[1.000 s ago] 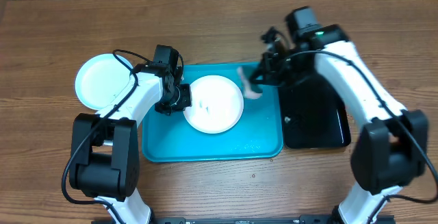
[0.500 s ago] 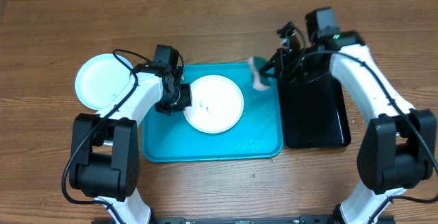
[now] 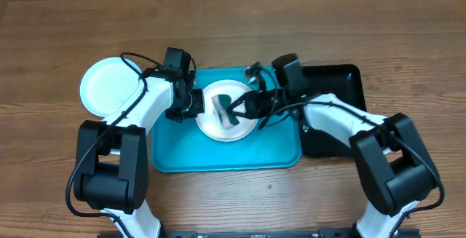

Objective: Clean dirty plates on tray and stack at the side
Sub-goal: 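Scrub the black mark on the plate with the right-held sponge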

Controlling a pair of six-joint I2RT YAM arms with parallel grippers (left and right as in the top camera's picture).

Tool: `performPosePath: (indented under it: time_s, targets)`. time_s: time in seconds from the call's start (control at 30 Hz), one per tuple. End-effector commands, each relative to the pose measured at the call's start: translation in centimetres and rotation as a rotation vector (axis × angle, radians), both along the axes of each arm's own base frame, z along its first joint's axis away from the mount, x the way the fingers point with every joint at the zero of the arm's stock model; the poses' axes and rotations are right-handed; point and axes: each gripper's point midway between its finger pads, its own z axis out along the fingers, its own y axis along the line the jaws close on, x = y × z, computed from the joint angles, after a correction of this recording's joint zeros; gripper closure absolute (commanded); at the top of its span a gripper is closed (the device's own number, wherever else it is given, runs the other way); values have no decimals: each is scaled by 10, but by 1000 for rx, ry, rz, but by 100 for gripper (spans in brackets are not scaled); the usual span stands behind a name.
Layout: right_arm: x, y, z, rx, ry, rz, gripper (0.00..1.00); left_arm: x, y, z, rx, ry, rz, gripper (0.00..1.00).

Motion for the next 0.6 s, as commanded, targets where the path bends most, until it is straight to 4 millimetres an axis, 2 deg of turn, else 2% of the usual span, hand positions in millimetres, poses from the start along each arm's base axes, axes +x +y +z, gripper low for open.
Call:
performPosePath:
  time_s: [0.0, 0.37, 0.57]
  targets:
    - [6, 1, -7, -70, 26, -103, 96, -4, -2, -8, -5, 26, -6, 96]
    - [16, 13, -7, -70, 1, -163, 96, -4, -2, -8, -5, 25, -6, 96]
    - [15, 23, -24, -60, 41, -164, 96, -4, -2, -8, -5, 26, -6, 96]
